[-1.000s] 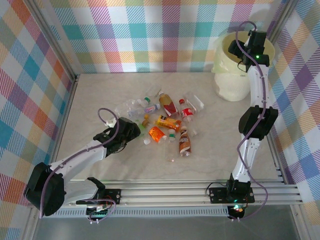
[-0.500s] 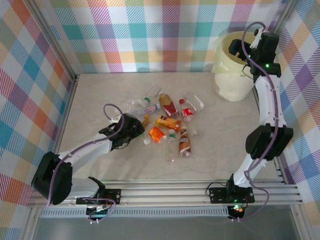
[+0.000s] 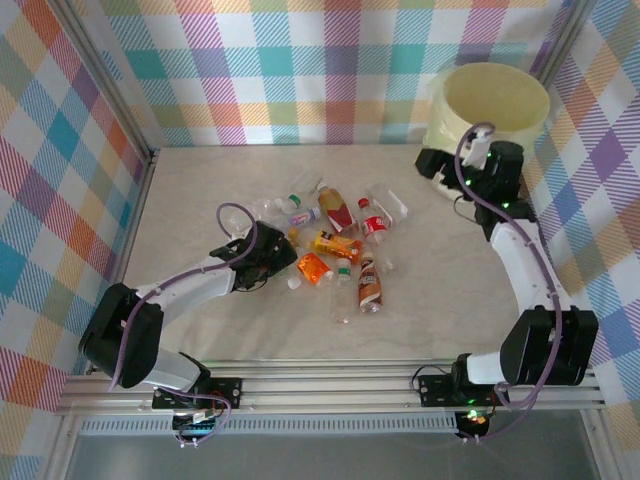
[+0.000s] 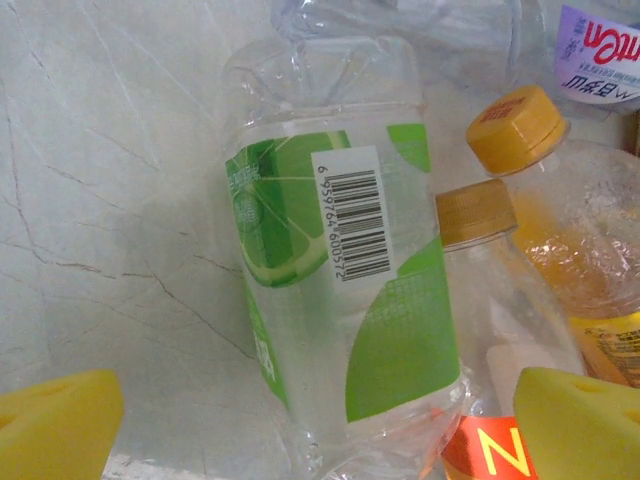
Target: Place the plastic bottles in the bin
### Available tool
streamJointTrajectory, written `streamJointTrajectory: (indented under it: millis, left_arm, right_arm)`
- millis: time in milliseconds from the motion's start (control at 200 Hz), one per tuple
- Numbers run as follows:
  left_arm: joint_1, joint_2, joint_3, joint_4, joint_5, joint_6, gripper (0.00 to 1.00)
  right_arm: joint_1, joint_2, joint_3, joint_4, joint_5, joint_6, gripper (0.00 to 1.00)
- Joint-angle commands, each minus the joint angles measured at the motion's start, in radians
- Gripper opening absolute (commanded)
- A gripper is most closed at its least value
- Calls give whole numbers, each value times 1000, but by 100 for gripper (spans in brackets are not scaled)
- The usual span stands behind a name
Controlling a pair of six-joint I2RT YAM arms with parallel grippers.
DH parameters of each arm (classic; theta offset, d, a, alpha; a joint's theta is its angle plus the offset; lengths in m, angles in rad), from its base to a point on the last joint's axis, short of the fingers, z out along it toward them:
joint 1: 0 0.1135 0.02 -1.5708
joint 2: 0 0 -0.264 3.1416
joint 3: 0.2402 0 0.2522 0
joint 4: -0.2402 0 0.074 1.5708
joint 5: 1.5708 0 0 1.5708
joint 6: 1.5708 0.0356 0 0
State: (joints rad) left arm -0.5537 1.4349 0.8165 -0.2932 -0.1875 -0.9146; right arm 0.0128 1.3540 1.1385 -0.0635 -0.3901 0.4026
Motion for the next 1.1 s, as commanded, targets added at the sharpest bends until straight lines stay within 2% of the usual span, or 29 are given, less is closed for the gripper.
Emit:
streamJointTrajectory:
  millis: [0, 125, 415, 655, 965, 1035, 1095]
  left_arm:
    - [9, 34, 14, 70, 16, -16, 99]
    - [9, 72, 35, 32, 7, 14, 97]
    - [11, 69, 6, 24, -3, 42, 93]
    - [12, 56, -28, 24, -28, 46, 80]
    - [12, 126, -32, 97, 59, 120, 87]
    - [13, 144, -27, 103, 60, 129, 85]
    - [12, 152, -27, 104, 51, 130, 80]
  right_arm:
    - [48, -33, -55, 46, -47, 14, 100]
    - [92, -10, -110, 91, -49, 56, 100]
    - [149, 56, -84, 80, -31, 69, 100]
    - [159, 66, -65, 64, -21, 60, 100]
    - [164, 72, -66, 51, -11, 62, 100]
    - [165, 70, -64, 48, -12, 60, 100]
    - [165, 67, -65, 45, -10, 58, 100]
